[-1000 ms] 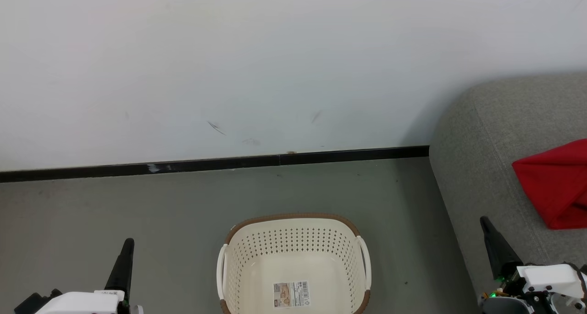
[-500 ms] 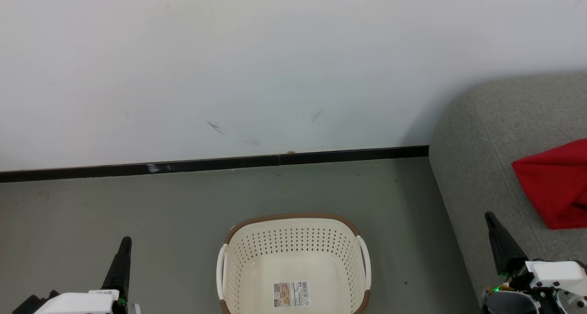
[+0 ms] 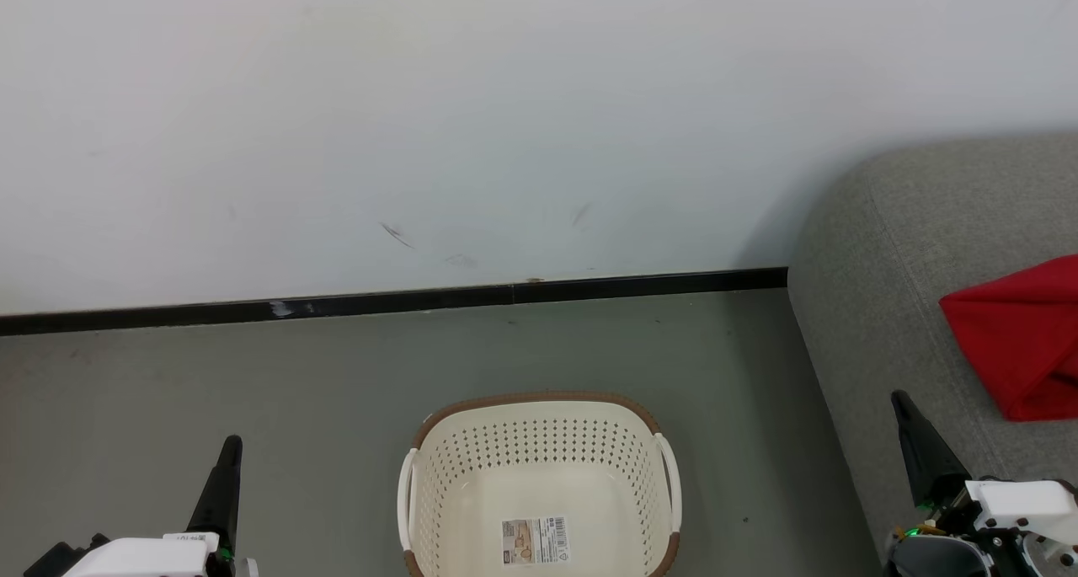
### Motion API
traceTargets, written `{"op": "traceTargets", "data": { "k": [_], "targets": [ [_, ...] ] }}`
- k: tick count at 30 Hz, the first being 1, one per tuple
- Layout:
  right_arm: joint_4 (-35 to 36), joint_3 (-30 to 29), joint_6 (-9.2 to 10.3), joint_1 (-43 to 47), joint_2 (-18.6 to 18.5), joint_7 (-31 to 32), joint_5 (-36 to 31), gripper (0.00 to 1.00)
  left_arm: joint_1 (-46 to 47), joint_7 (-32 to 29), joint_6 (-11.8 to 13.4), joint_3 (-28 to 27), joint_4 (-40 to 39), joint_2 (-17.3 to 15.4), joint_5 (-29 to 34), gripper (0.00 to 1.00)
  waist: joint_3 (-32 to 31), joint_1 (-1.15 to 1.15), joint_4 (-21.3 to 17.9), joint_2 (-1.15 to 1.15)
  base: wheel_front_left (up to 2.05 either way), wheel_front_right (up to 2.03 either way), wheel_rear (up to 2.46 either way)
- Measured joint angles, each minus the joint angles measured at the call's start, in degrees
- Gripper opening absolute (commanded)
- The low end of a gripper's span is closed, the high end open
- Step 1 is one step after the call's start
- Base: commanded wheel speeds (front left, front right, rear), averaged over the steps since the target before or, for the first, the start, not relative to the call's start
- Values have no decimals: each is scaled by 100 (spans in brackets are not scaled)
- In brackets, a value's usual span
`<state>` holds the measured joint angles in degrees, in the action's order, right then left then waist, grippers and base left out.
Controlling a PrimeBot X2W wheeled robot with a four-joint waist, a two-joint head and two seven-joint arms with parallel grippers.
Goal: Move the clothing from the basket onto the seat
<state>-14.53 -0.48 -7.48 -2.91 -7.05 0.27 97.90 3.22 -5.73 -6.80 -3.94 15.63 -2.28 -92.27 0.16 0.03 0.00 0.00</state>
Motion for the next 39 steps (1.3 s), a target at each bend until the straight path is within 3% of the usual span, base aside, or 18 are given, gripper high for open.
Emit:
{"op": "traceTargets", "data": {
  "k": [39],
  "targets": [
    [-26,-43,0,-7,16,31,-9,0,19,-9,-25,-9,29,1,0,0,0,-1,0,0,0,0,0]
  ]
}}
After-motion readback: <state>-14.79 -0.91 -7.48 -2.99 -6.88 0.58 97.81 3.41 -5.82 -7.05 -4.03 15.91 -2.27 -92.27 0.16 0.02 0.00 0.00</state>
